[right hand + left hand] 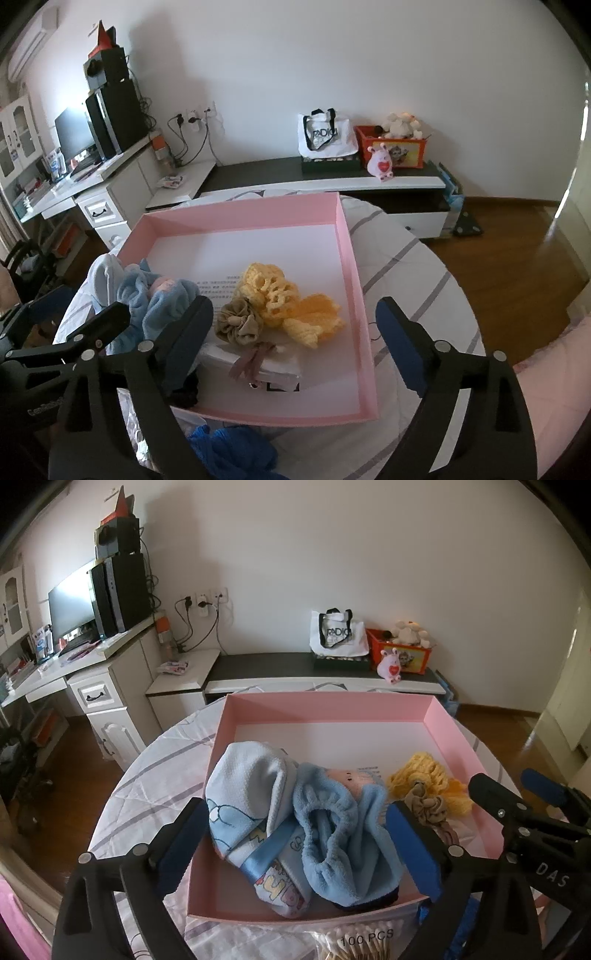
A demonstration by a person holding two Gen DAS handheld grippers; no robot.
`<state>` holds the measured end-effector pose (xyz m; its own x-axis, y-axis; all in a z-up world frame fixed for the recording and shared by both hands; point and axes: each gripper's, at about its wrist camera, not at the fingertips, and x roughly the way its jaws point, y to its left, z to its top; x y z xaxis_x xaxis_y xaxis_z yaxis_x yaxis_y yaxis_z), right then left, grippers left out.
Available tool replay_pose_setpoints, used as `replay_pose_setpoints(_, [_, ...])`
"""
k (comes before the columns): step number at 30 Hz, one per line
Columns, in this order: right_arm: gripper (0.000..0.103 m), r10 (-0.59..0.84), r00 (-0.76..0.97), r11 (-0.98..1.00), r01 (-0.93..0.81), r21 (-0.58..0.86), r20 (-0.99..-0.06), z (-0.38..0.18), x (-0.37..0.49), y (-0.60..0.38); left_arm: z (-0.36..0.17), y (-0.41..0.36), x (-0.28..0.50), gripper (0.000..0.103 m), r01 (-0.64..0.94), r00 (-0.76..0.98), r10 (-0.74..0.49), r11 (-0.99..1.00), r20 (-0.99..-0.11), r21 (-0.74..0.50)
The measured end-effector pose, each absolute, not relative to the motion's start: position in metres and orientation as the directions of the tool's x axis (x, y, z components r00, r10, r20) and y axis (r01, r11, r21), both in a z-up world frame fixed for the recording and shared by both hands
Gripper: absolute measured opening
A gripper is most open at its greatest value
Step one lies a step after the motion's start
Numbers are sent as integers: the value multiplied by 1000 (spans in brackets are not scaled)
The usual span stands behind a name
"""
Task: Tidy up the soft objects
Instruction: 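Lower both held items into the pink box and open both tools, then withdraw both open tools up and away from the pink box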
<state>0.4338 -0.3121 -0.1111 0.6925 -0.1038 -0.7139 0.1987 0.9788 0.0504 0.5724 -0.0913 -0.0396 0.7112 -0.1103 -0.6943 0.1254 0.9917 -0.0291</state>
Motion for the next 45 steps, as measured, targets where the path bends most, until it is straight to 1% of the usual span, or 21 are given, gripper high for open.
replay_pose_setpoints(5, [94, -113, 694, 977, 209, 49, -711, -109, 429, -313, -34, -91, 565, 97, 119, 714, -103, 993, -693, -25])
replay_pose_setpoints(10, [96, -123, 696, 976, 214, 41, -708, -104, 421, -310, -28, -90, 554, 101, 110, 721, -91, 994, -686, -16])
replay_pose_setpoints(16, [103, -134, 709, 974, 224, 42, -692, -92, 405, -308, -17, -84, 531, 103, 105, 733, -91, 994, -674, -19])
replay_pose_setpoints(26, [103, -148, 728, 976, 217, 19, -670, -68, 365, -292, 11, -69, 473, 103, 93, 765, -83, 996, -639, -19])
replay_pose_setpoints(33, [103, -158, 748, 978, 208, 1, -644, -49, 329, -275, 32, -61, 421, 103, 91, 797, -83, 996, -599, -17])
replay_pose_setpoints(45, [103, -172, 805, 981, 195, -20, -567, -10, 265, -249, 67, -54, 334, 103, 87, 855, -82, 996, -513, -15])
